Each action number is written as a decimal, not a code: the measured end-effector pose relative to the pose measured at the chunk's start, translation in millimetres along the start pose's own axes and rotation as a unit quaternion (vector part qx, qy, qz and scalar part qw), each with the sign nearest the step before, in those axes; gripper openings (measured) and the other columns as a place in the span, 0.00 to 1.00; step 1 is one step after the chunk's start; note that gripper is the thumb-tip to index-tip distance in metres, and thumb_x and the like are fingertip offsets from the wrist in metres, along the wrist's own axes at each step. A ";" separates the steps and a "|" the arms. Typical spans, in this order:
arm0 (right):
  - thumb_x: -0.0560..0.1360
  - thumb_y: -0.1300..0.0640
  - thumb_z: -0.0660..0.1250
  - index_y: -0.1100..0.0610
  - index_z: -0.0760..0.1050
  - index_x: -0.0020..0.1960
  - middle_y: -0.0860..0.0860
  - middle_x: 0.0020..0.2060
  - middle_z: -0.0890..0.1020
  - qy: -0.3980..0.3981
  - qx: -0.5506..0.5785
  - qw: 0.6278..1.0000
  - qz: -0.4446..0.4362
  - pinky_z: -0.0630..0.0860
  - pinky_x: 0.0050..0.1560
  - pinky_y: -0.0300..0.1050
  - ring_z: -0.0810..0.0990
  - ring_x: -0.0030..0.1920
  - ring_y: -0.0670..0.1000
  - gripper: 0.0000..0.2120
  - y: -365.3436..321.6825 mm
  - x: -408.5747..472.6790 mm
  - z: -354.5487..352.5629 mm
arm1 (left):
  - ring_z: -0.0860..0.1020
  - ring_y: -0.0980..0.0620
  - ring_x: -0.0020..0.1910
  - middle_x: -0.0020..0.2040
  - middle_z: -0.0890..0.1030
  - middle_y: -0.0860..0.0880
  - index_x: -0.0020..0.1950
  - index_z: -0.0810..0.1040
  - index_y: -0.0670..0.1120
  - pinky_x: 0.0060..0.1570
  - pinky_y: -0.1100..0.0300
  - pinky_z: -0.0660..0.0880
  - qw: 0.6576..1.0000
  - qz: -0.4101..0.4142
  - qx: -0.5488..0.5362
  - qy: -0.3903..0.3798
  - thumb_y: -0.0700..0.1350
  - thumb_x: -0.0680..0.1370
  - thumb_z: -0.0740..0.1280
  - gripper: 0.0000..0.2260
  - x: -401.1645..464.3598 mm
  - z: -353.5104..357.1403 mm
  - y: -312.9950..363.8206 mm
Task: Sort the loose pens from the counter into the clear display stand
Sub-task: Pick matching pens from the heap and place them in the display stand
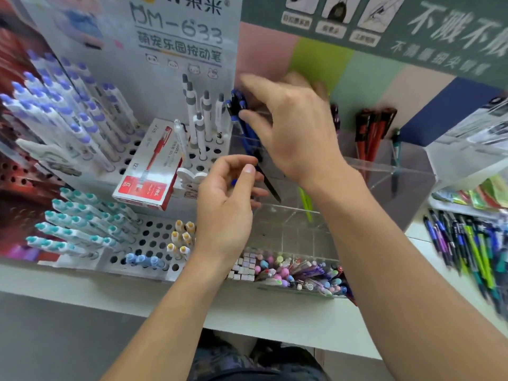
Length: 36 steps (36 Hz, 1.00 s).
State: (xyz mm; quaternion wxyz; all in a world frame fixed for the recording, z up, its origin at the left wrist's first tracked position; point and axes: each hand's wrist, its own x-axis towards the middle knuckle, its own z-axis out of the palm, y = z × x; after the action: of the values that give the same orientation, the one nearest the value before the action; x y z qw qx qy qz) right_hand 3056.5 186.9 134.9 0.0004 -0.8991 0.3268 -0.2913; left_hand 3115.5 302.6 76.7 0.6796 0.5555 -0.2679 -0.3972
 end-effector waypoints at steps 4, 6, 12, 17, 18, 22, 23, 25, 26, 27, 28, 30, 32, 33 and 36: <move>0.79 0.59 0.69 0.62 0.83 0.58 0.54 0.49 0.85 0.132 0.048 0.990 -0.032 0.78 0.51 0.53 0.82 0.51 0.59 0.11 7.0 -29.6 -36.1 | 0.74 0.53 0.33 0.37 0.79 0.49 0.50 0.78 0.45 0.32 0.63 0.72 0.997 0.036 -0.012 -0.060 0.40 0.83 0.64 0.05 -6.5 19.0 -4.1; 0.80 0.61 0.69 0.63 0.84 0.50 0.54 0.43 0.85 0.188 0.073 0.979 -0.020 0.78 0.48 0.51 0.83 0.45 0.58 0.07 22.1 -58.9 -59.9 | 0.74 0.54 0.32 0.37 0.78 0.48 0.49 0.78 0.46 0.32 0.64 0.71 0.992 0.056 -0.005 -0.109 0.41 0.82 0.65 0.04 -13.0 39.2 -9.3; 0.82 0.57 0.65 0.63 0.82 0.38 0.54 0.30 0.81 0.294 0.099 0.919 0.241 0.75 0.36 0.53 0.79 0.31 0.55 0.17 123.8 -176.6 -104.8 | 0.73 0.57 0.31 0.35 0.78 0.51 0.46 0.78 0.47 0.32 0.66 0.70 0.958 0.029 0.037 -0.282 0.42 0.78 0.66 0.03 -56.3 127.1 -32.5; 0.77 0.49 0.66 0.54 0.77 0.30 0.51 0.24 0.79 0.256 0.145 0.800 0.524 0.78 0.37 0.58 0.79 0.29 0.55 0.19 245.0 -280.5 -102.6 | 0.75 0.54 0.30 0.35 0.79 0.53 0.44 0.78 0.50 0.31 0.67 0.69 0.900 -0.045 0.125 -0.415 0.44 0.79 0.68 0.04 -96.5 229.1 -85.9; 0.74 0.48 0.66 0.54 0.77 0.29 0.50 0.24 0.80 0.217 0.155 0.777 0.570 0.80 0.39 0.60 0.79 0.29 0.54 0.17 269.5 -300.5 -100.1 | 0.76 0.54 0.31 0.35 0.79 0.53 0.45 0.79 0.50 0.31 0.67 0.70 0.886 -0.062 0.161 -0.430 0.44 0.80 0.68 0.04 -103.2 252.9 -103.5; 0.71 0.51 0.67 0.57 0.79 0.33 0.53 0.29 0.82 0.048 0.132 0.757 0.638 0.78 0.37 0.49 0.82 0.36 0.57 0.13 357.8 -371.4 -99.8 | 0.82 0.51 0.38 0.44 0.83 0.52 0.50 0.78 0.52 0.33 0.62 0.73 0.862 -0.130 0.295 -0.392 0.50 0.79 0.69 0.03 -122.0 353.2 -192.4; 0.72 0.54 0.66 0.60 0.79 0.33 0.54 0.28 0.80 0.024 0.120 0.759 0.640 0.72 0.32 0.45 0.79 0.34 0.56 0.13 376.3 -384.4 -102.8 | 0.83 0.50 0.41 0.47 0.82 0.52 0.52 0.78 0.51 0.34 0.61 0.74 0.861 -0.144 0.319 -0.368 0.52 0.79 0.70 0.06 -124.4 376.5 -214.7; 0.74 0.57 0.66 0.62 0.74 0.30 0.56 0.25 0.73 -0.001 0.104 0.759 0.642 0.63 0.28 0.45 0.70 0.28 0.54 0.15 411.1 -408.3 -108.8 | 0.81 0.50 0.44 0.51 0.81 0.52 0.59 0.77 0.50 0.37 0.60 0.74 0.858 -0.158 0.367 -0.323 0.55 0.78 0.70 0.13 -126.6 418.8 -253.5; 0.74 0.57 0.66 0.60 0.71 0.29 0.55 0.24 0.71 -0.014 0.101 0.758 0.645 0.62 0.29 0.45 0.67 0.27 0.53 0.17 427.5 -418.3 -111.7 | 0.80 0.51 0.46 0.54 0.80 0.52 0.62 0.76 0.49 0.37 0.60 0.73 0.856 -0.161 0.387 -0.302 0.56 0.78 0.70 0.17 -126.0 437.7 -270.5; 0.75 0.57 0.66 0.58 0.69 0.28 0.54 0.23 0.70 -0.029 0.100 0.755 0.647 0.64 0.29 0.45 0.66 0.26 0.53 0.17 443.8 -427.1 -113.3 | 0.79 0.50 0.49 0.57 0.79 0.50 0.66 0.74 0.48 0.39 0.60 0.72 0.853 -0.166 0.404 -0.283 0.57 0.77 0.70 0.21 -124.1 454.9 -285.2; 0.75 0.56 0.66 0.57 0.69 0.28 0.52 0.24 0.70 -0.042 0.103 0.755 0.647 0.66 0.30 0.44 0.66 0.26 0.53 0.17 457.6 -434.1 -114.6 | 0.79 0.49 0.52 0.61 0.78 0.48 0.69 0.72 0.46 0.42 0.59 0.73 0.851 -0.173 0.419 -0.266 0.58 0.77 0.71 0.25 -120.7 469.7 -297.5; 0.76 0.56 0.67 0.57 0.71 0.30 0.51 0.25 0.73 -0.068 0.116 0.754 0.642 0.68 0.32 0.44 0.69 0.27 0.53 0.16 481.0 -444.8 -119.0 | 0.77 0.46 0.60 0.67 0.76 0.45 0.73 0.69 0.43 0.51 0.58 0.73 0.850 -0.192 0.440 -0.219 0.59 0.77 0.71 0.31 -112.9 497.3 -314.9; 0.77 0.55 0.67 0.56 0.76 0.35 0.50 0.29 0.78 -0.090 0.135 0.757 0.633 0.69 0.33 0.43 0.75 0.30 0.52 0.12 498.8 -450.1 -124.5 | 0.77 0.46 0.55 0.69 0.74 0.44 0.73 0.68 0.41 0.51 0.57 0.71 0.851 -0.213 0.449 -0.171 0.58 0.77 0.71 0.32 -105.0 518.6 -324.2; 0.77 0.55 0.67 0.57 0.76 0.36 0.50 0.30 0.78 -0.096 0.141 0.759 0.629 0.69 0.33 0.43 0.76 0.30 0.52 0.12 506.4 -451.7 -126.8 | 0.75 0.48 0.49 0.68 0.74 0.44 0.72 0.68 0.40 0.49 0.57 0.69 0.850 -0.224 0.452 -0.150 0.58 0.77 0.70 0.30 -100.2 527.3 -328.9; 0.76 0.55 0.68 0.58 0.72 0.33 0.51 0.26 0.73 -0.118 0.149 0.762 0.620 0.72 0.31 0.45 0.71 0.27 0.52 0.15 523.7 -455.6 -128.4 | 0.75 0.46 0.50 0.69 0.72 0.43 0.70 0.68 0.39 0.46 0.55 0.70 0.843 -0.265 0.461 -0.085 0.60 0.76 0.70 0.32 -83.3 549.6 -348.0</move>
State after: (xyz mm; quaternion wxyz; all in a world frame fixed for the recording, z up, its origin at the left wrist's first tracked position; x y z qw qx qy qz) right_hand 2400.6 67.3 -97.0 0.3536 -0.5165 0.7623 -0.1646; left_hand 2543.5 50.9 -122.3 0.1887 0.8184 -0.3195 -0.4387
